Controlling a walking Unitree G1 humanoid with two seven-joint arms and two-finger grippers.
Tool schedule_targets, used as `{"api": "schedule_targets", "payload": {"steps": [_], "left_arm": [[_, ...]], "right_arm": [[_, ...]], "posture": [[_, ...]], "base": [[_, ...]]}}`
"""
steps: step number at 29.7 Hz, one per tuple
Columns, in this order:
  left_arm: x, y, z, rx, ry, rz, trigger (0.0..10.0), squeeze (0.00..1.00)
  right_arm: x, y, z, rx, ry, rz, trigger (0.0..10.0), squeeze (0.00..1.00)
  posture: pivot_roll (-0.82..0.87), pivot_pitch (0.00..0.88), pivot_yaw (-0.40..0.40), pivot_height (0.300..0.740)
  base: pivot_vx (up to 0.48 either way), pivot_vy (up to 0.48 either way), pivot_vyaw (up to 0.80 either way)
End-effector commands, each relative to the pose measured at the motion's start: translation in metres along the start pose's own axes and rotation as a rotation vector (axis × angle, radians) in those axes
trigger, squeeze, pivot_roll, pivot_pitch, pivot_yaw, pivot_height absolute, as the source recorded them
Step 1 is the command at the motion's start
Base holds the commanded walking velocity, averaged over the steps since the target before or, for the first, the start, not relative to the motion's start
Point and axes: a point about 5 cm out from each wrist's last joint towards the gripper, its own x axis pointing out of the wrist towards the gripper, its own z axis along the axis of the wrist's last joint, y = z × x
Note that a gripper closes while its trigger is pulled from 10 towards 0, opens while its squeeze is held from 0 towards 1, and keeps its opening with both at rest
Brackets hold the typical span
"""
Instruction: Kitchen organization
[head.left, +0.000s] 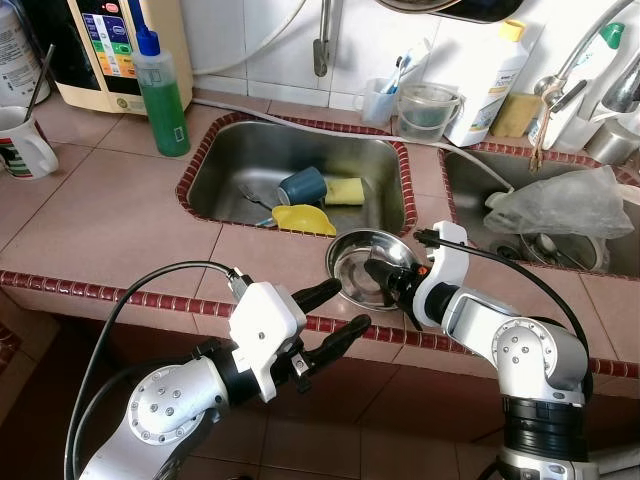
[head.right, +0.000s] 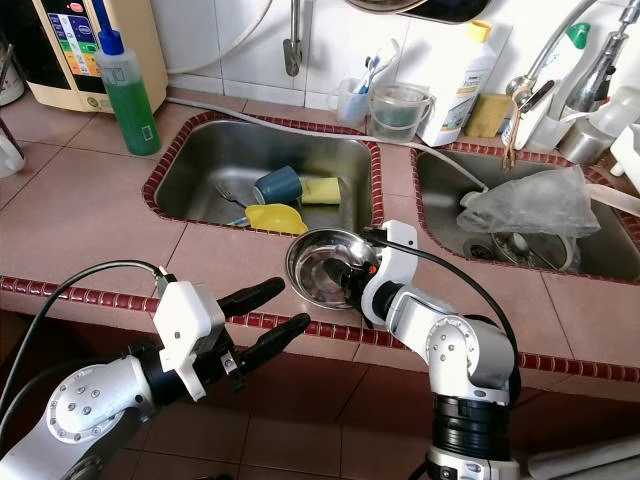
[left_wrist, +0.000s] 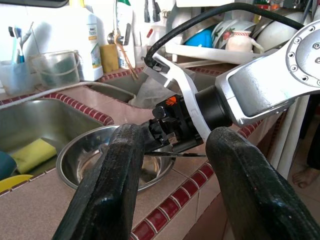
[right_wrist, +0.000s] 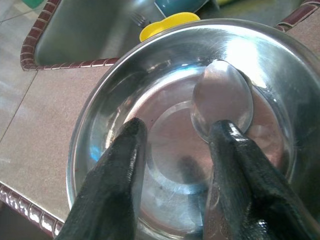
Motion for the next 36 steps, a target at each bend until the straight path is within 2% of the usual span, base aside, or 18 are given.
{"api": "schedule_targets", "payload": {"steps": [1, 6, 13, 14, 21, 29, 36], "left_arm": [[0.002, -0.002, 0.004, 0.006, -0.012, -0.013, 10.0, 0.00], [0.002, -0.002, 0.005, 0.009, -0.013, -0.009, 10.0, 0.00], [0.003, -0.002, 0.004, 0.010, -0.013, -0.007, 10.0, 0.00], [0.003, -0.003, 0.004, 0.012, -0.012, -0.008, 10.0, 0.00], [0.003, -0.002, 0.004, 0.017, -0.011, -0.010, 10.0, 0.00], [0.004, -0.003, 0.004, 0.022, -0.010, -0.015, 10.0, 0.00], [0.004, -0.004, 0.004, 0.026, -0.009, -0.019, 10.0, 0.00]], "right_arm": [[-0.002, -0.002, -0.002, -0.005, 0.022, -0.021, 10.0, 1.00], [-0.003, -0.003, 0.000, -0.007, 0.010, -0.026, 10.0, 1.00], [-0.003, -0.004, 0.010, -0.033, -0.064, -0.026, 10.0, 1.00], [-0.003, -0.003, 0.013, -0.048, -0.086, -0.018, 10.0, 0.00], [-0.004, -0.002, 0.012, -0.058, -0.094, -0.013, 10.0, 0.00], [-0.003, -0.003, 0.006, -0.041, -0.055, -0.019, 10.0, 0.00], [-0.002, -0.005, 0.001, -0.041, -0.028, -0.071, 10.0, 0.00]], "posture": [[0.05, 0.129, -0.089, 0.740], [0.05, 0.131, -0.091, 0.740], [0.04, 0.132, -0.089, 0.740], [0.04, 0.132, -0.089, 0.740], [0.04, 0.131, -0.085, 0.740], [0.04, 0.129, -0.084, 0.740], [0.04, 0.128, -0.084, 0.740]], "base": [[0.000, 0.000, 0.00], [0.000, 0.000, 0.00], [0.000, 0.000, 0.00], [0.000, 0.000, 0.00], [0.000, 0.000, 0.00], [0.000, 0.000, 0.00], [0.000, 0.000, 0.00]]}}
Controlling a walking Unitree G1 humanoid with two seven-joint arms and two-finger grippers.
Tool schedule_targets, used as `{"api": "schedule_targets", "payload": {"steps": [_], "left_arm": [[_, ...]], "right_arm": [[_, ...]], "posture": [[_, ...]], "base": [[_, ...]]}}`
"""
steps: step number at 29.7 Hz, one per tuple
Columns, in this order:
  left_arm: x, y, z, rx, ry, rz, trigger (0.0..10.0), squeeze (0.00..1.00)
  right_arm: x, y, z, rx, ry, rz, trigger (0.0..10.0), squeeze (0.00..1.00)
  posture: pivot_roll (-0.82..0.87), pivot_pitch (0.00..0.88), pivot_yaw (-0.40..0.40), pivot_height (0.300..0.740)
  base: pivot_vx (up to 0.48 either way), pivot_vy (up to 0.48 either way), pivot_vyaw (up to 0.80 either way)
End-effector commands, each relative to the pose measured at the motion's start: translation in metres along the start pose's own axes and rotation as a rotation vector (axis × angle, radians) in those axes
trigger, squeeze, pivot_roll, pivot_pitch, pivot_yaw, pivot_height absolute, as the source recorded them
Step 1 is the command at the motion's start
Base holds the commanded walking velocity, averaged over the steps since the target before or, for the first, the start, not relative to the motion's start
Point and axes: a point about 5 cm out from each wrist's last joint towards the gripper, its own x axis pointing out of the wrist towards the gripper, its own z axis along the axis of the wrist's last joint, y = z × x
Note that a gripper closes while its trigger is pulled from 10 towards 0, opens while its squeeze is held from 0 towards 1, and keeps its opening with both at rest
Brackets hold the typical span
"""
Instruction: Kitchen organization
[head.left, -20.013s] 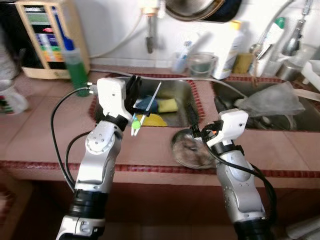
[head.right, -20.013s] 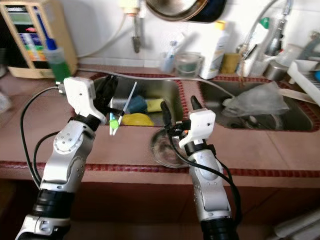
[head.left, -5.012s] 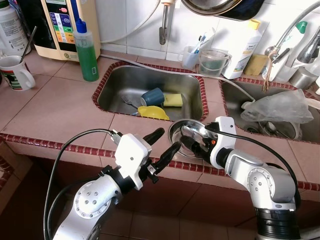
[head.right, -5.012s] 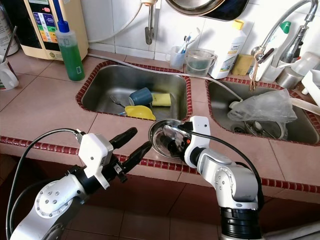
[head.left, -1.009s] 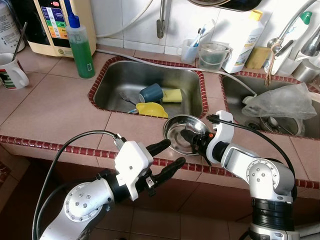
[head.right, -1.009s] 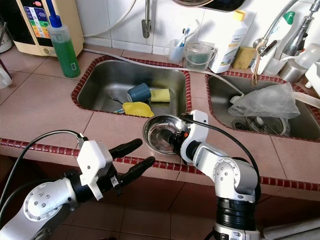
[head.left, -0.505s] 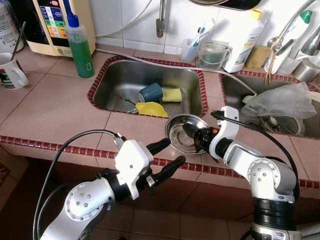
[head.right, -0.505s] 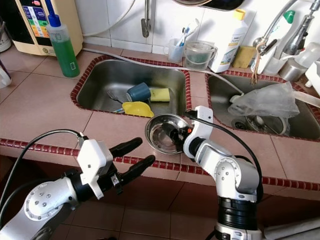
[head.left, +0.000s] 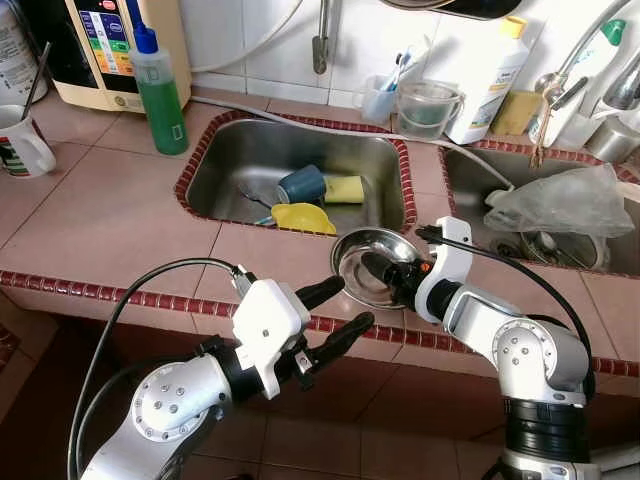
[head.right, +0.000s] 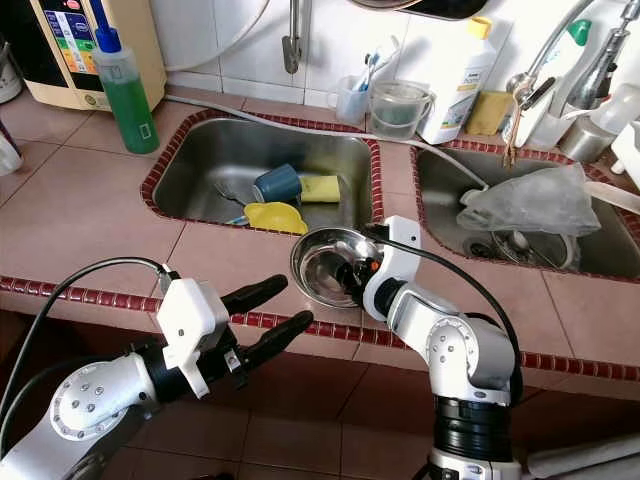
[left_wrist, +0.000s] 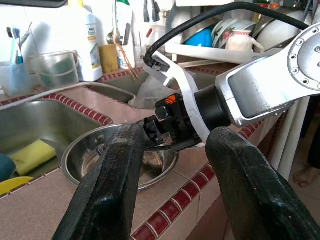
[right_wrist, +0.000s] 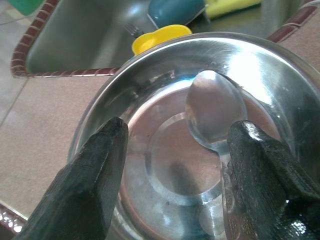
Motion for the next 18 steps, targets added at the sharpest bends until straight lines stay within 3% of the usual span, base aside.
{"api": "schedule_targets", "payload": {"steps": [1, 18], "left_arm": [[0.001, -0.004, 0.003, 0.014, -0.008, -0.020, 10.0, 0.00], [0.003, -0.004, 0.003, 0.021, -0.011, -0.023, 10.0, 0.00]], "right_arm": [[-0.001, -0.004, -0.002, -0.013, 0.008, -0.042, 10.0, 0.00], [-0.001, -0.011, -0.012, -0.023, 0.083, -0.094, 10.0, 0.00]], "posture": [[0.04, 0.128, -0.084, 0.740], [0.04, 0.129, -0.090, 0.740]], "base": [[0.000, 0.000, 0.00], [0.000, 0.000, 0.00]]}}
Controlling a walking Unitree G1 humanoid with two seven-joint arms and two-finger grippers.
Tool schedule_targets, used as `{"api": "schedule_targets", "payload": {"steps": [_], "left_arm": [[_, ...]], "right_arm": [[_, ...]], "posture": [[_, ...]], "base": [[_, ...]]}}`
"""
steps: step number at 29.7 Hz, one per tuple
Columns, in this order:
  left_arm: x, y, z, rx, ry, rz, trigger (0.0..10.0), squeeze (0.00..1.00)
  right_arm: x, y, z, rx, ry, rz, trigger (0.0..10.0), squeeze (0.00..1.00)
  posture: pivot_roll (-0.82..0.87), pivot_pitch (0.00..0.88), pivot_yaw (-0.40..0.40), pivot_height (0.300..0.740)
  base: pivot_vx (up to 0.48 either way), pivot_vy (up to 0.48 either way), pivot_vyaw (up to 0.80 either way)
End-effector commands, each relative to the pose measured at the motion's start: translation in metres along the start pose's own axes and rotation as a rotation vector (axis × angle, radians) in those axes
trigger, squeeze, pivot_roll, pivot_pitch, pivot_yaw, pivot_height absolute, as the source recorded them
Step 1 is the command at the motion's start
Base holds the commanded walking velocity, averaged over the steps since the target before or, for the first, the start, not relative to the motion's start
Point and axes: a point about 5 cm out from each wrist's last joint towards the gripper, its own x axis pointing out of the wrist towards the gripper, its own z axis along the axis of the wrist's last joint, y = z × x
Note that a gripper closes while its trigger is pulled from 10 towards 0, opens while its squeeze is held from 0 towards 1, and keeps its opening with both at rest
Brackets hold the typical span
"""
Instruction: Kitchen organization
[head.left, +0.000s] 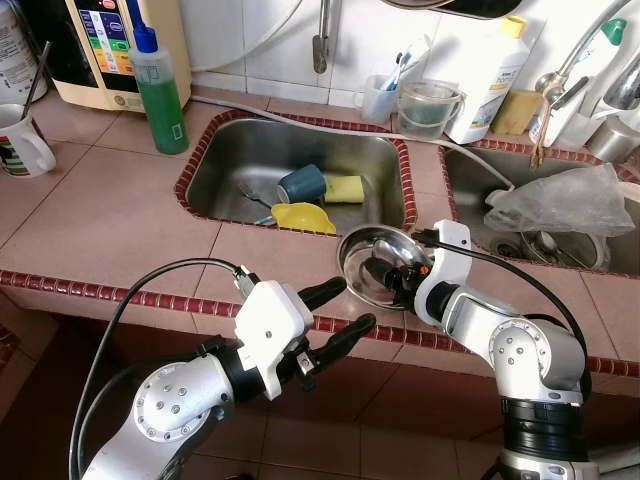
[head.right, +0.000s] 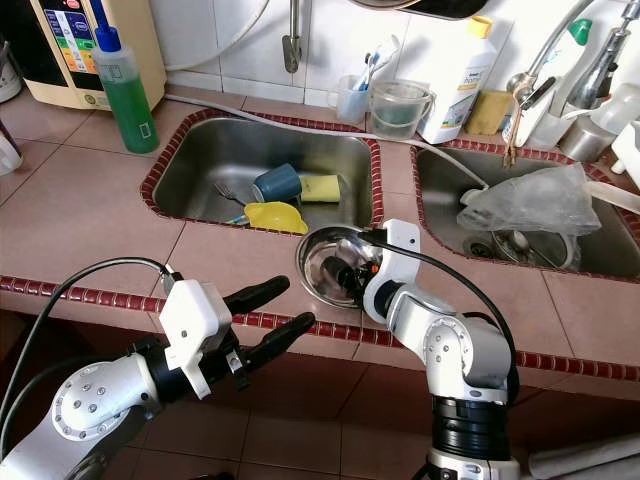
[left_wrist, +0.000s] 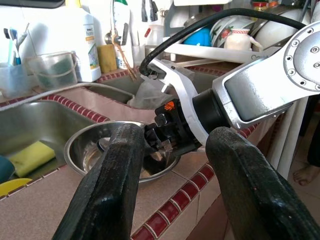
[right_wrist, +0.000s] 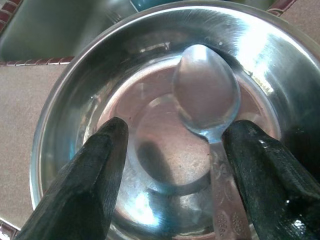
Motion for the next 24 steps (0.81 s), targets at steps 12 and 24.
{"api": "schedule_targets", "payload": {"steps": [12, 24], "left_arm": [[0.002, -0.001, 0.004, 0.022, -0.015, -0.014, 10.0, 0.00], [0.003, 0.000, 0.005, 0.031, -0.018, -0.019, 10.0, 0.00]], "right_arm": [[-0.005, -0.018, -0.021, 0.011, 0.172, -0.097, 0.0, 0.00], [-0.010, -0.027, -0.024, 0.022, 0.229, -0.141, 0.0, 0.00]], "posture": [[0.04, 0.135, -0.092, 0.740], [0.03, 0.137, -0.090, 0.740]], "base": [[0.000, 0.000, 0.00], [0.000, 0.000, 0.00]]}}
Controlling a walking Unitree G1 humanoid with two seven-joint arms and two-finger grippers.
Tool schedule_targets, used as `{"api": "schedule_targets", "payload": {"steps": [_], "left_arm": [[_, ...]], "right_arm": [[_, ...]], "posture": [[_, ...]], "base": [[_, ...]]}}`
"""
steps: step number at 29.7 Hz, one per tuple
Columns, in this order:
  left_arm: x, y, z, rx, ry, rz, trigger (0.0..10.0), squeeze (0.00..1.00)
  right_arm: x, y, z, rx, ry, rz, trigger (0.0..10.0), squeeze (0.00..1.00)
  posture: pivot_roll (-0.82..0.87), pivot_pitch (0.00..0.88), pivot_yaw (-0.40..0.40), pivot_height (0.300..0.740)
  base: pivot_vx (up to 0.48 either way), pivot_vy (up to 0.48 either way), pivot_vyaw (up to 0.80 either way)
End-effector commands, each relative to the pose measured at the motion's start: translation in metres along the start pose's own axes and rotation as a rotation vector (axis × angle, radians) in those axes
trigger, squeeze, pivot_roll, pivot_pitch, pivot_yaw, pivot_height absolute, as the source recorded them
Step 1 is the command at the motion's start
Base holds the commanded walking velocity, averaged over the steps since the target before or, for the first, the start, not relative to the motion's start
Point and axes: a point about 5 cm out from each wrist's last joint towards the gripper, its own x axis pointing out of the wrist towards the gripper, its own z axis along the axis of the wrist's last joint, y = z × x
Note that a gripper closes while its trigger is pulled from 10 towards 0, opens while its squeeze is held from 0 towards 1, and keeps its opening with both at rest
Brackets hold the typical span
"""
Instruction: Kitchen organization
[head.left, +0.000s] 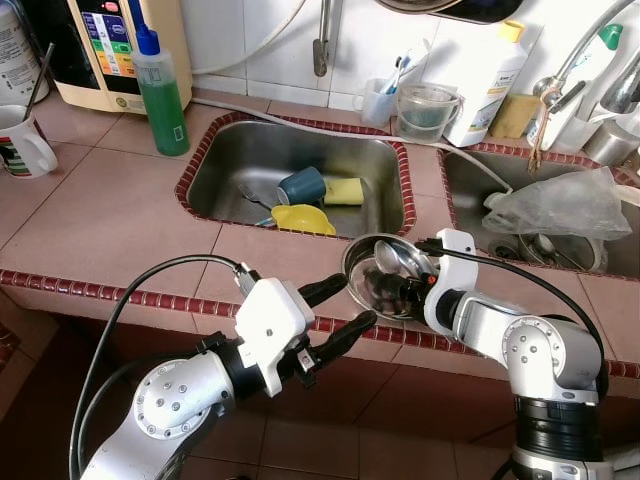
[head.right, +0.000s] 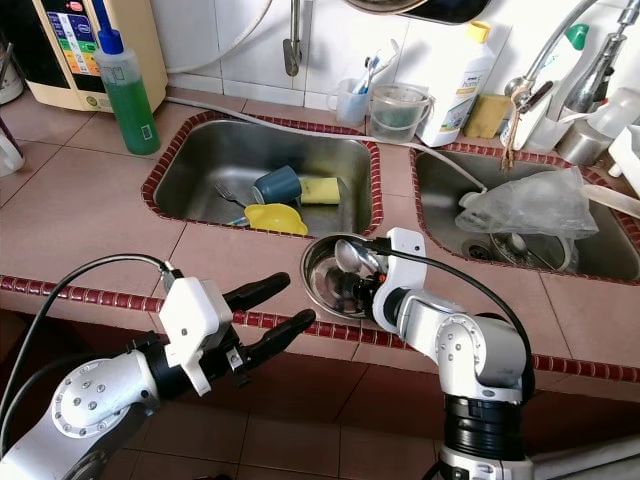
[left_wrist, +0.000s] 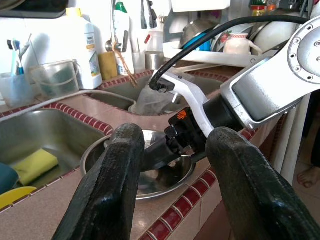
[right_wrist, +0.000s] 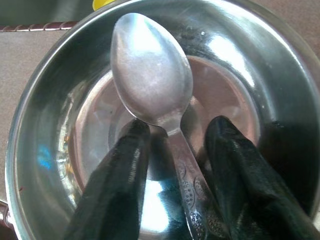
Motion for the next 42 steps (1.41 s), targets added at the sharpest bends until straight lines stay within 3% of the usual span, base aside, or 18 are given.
{"api": "schedule_targets", "payload": {"steps": [1, 21, 38, 42], "left_arm": [[0.001, -0.001, 0.002, 0.012, -0.009, -0.017, 10.0, 0.00], [0.002, -0.001, 0.002, 0.014, -0.008, -0.019, 10.0, 0.00], [0.002, 0.002, 0.000, 0.011, -0.007, -0.015, 10.0, 0.00], [0.008, 0.016, 0.002, 0.000, -0.036, 0.019, 10.0, 0.00]], "right_arm": [[0.003, -0.014, -0.021, 0.049, 0.119, -0.064, 0.0, 0.00], [0.001, -0.012, -0.010, 0.073, 0.050, -0.025, 0.0, 0.00], [-0.006, 0.002, 0.022, 0.145, -0.166, 0.145, 0.0, 0.00], [-0.010, 0.009, 0.035, 0.183, -0.267, 0.236, 0.0, 0.00]], "posture": [[0.03, 0.137, -0.090, 0.740], [0.03, 0.134, -0.086, 0.740], [0.03, 0.113, -0.075, 0.740], [0.01, 0.071, -0.055, 0.740]], "base": [[0.000, 0.000, 0.00], [0.000, 0.000, 0.00], [0.000, 0.000, 0.00], [0.000, 0.000, 0.00]]}}
